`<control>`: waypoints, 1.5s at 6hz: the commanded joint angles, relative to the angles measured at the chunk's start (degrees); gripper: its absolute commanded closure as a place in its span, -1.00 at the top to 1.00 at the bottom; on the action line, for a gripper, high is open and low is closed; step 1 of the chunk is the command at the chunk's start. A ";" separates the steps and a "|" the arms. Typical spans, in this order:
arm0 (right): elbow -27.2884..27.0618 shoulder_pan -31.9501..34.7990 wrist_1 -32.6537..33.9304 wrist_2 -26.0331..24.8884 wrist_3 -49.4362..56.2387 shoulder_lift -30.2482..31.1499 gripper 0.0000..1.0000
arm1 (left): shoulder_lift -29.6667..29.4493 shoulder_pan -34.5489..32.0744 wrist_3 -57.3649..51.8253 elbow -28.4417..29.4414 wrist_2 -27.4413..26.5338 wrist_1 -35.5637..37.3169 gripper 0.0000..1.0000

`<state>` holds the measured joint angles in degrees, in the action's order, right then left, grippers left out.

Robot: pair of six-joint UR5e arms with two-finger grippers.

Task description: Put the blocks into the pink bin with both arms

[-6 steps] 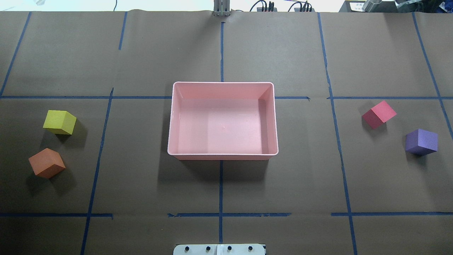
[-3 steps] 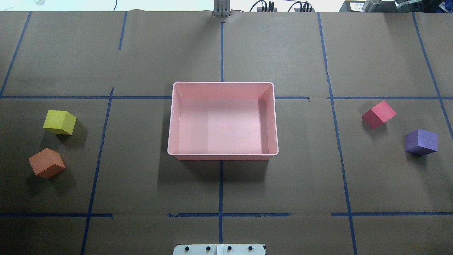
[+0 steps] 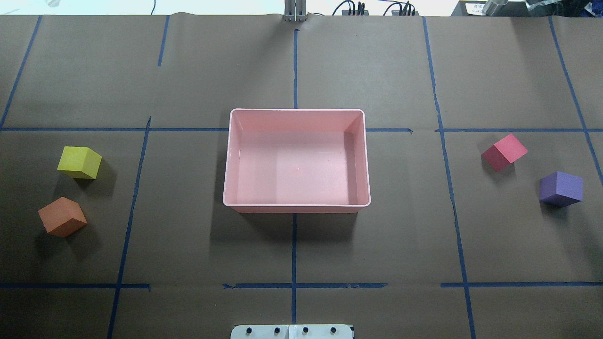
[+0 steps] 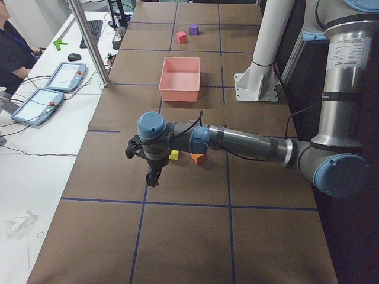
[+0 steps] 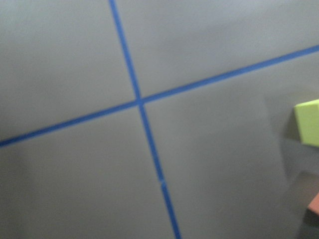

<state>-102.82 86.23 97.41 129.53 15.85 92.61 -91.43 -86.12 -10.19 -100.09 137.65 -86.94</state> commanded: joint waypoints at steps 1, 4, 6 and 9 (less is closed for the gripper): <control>1.65 -0.19 -3.17 2.98 -1.43 -2.25 1.00 | -0.95 6.81 13.34 -0.37 0.69 -3.04 1.00; 2.27 -0.37 -4.34 3.18 -3.89 -2.17 1.00 | -0.24 21.90 47.81 0.86 -7.53 -24.47 1.00; 2.27 -0.37 -4.34 3.27 -3.98 -1.90 1.00 | -0.77 28.17 51.23 1.29 -10.38 -25.30 1.00; 2.27 -0.37 -4.34 3.36 -3.98 -1.64 1.00 | -3.83 32.76 52.82 5.40 -13.55 -25.30 1.00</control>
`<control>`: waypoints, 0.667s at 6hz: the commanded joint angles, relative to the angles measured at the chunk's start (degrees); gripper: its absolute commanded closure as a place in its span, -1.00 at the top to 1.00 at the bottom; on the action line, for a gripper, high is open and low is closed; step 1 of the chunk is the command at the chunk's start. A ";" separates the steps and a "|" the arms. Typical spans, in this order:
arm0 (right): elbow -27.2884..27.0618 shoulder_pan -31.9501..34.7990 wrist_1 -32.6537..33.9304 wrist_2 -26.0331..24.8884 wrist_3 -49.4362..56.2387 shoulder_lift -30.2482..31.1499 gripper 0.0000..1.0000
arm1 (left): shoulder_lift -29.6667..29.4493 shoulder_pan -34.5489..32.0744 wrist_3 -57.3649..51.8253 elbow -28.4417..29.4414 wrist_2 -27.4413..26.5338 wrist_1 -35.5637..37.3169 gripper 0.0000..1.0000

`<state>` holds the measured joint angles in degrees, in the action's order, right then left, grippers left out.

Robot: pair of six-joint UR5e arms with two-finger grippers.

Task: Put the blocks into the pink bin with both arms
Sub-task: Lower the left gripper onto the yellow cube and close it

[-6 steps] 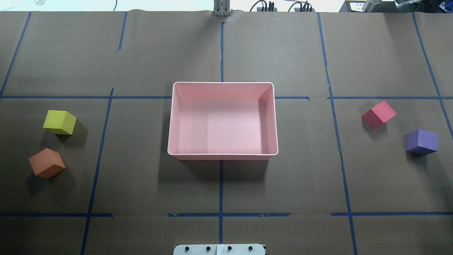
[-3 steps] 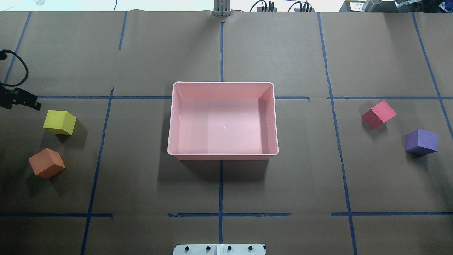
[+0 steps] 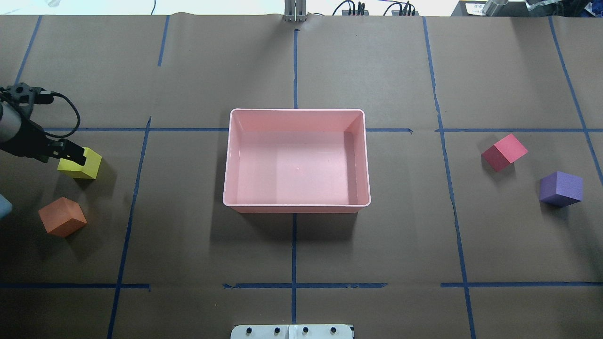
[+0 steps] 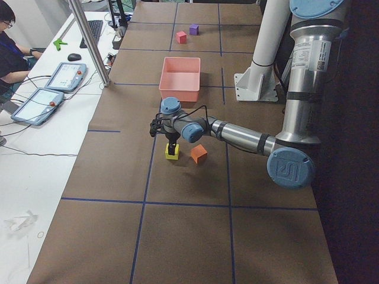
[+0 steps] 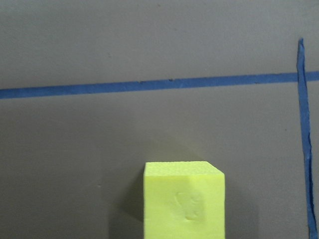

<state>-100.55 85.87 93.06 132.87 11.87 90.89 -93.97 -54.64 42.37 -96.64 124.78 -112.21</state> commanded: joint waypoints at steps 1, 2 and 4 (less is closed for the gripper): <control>0.00 0.00 0.02 0.02 -0.09 0.07 1.00 | -1.31 1.29 -0.09 2.50 -0.68 -0.11 1.00; 0.00 0.00 0.02 0.02 -0.09 0.07 1.00 | -1.65 1.29 -0.18 3.38 -0.68 -0.11 1.00; 0.00 0.00 0.02 0.02 -0.09 0.07 1.00 | -2.89 1.29 -0.09 4.09 -0.68 0.06 -0.10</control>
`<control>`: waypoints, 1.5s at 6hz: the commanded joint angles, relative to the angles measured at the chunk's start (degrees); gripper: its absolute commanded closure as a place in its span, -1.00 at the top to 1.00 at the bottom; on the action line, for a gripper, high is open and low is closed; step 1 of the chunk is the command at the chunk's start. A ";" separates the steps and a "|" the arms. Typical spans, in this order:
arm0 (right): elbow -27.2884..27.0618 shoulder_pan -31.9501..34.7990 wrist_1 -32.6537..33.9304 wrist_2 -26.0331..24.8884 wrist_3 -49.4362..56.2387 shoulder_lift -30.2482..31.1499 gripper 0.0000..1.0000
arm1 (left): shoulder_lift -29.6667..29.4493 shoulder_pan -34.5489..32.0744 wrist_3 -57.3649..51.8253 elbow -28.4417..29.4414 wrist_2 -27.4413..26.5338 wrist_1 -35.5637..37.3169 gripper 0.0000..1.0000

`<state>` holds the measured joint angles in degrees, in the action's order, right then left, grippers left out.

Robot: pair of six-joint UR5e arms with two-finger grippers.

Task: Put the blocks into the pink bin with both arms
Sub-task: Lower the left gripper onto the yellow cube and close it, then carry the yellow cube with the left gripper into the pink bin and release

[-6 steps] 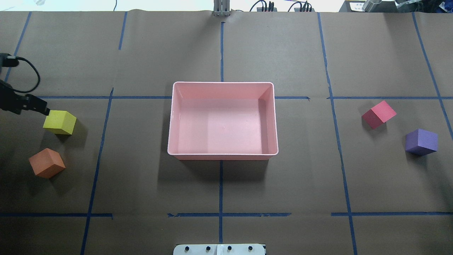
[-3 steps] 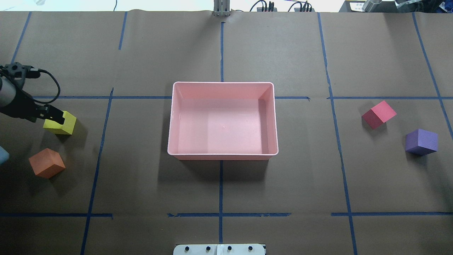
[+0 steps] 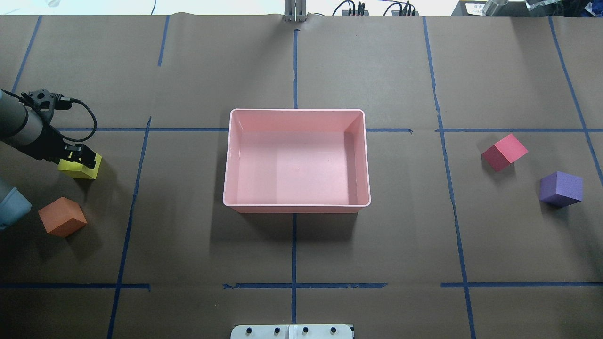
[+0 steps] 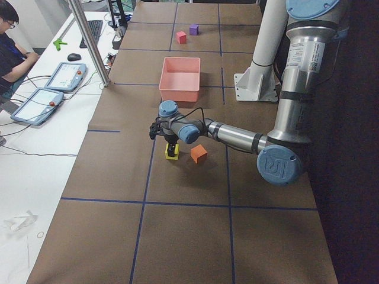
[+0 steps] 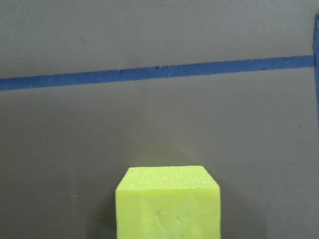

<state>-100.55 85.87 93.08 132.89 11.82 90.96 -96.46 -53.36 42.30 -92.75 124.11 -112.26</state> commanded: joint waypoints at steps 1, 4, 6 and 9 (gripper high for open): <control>0.00 0.00 0.00 0.00 -0.04 0.00 1.00 | -0.66 -0.07 0.06 -1.63 0.52 0.90 -0.17; 0.00 0.00 0.00 0.35 -0.04 0.00 1.00 | -17.47 -0.51 1.11 -10.23 -0.09 26.22 -0.15; 0.00 0.00 0.00 0.35 -0.04 0.00 1.00 | -28.65 5.68 15.54 -10.35 -0.61 28.86 -0.06; 0.00 0.00 0.00 0.44 -0.04 0.00 1.00 | -39.15 16.00 27.39 -4.91 -10.70 28.94 0.64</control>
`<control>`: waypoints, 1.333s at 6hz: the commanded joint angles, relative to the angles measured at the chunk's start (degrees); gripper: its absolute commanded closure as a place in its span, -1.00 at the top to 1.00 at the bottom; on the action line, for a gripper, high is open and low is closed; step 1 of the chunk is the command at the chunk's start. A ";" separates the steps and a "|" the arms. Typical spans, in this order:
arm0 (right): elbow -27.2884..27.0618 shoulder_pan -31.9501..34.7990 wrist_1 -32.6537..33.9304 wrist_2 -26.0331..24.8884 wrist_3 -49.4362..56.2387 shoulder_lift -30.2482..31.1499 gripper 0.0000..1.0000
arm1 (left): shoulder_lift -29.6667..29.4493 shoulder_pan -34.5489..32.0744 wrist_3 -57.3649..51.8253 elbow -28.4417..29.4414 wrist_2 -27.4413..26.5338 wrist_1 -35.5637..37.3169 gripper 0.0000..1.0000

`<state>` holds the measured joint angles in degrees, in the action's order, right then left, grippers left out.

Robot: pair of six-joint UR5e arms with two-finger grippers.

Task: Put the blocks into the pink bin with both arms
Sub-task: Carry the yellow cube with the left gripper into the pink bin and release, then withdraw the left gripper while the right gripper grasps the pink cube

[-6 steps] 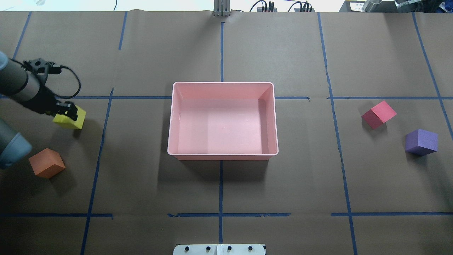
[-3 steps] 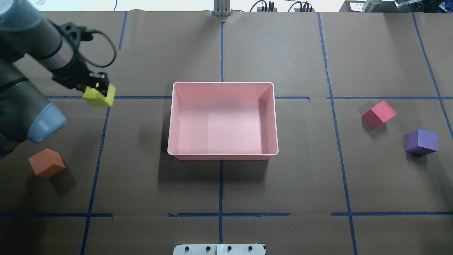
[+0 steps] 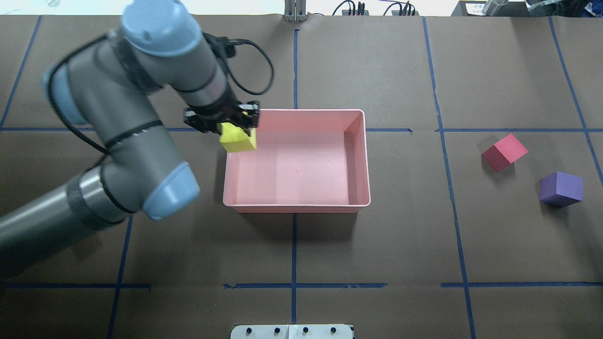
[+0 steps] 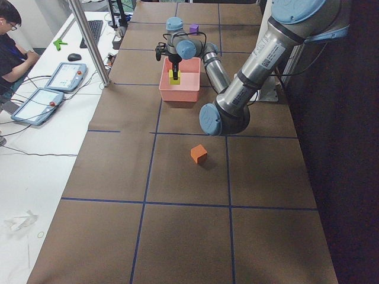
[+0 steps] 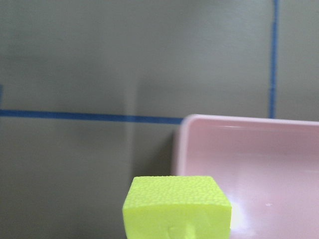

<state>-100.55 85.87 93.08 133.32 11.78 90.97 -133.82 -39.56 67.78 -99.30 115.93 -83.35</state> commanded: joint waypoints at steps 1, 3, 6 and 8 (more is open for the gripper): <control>0.00 0.00 0.00 0.01 0.00 0.00 1.00 | 0.47 2.12 1.39 0.44 -2.55 0.03 1.00; -0.09 0.00 0.00 2.02 -0.09 -0.09 1.00 | 7.49 1.51 -4.27 -6.39 -2.12 0.29 1.00; -0.27 -11.02 -3.57 2.38 -2.46 -5.96 1.00 | 16.47 -6.64 -25.57 -11.18 2.87 1.44 1.00; 0.70 -20.52 -15.58 -1.98 -18.81 -6.59 1.00 | 16.84 -7.02 -25.60 -11.35 3.07 1.35 1.00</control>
<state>-100.41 70.00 83.23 133.86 0.59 84.69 -117.26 -46.28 42.56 -110.59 118.76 -81.97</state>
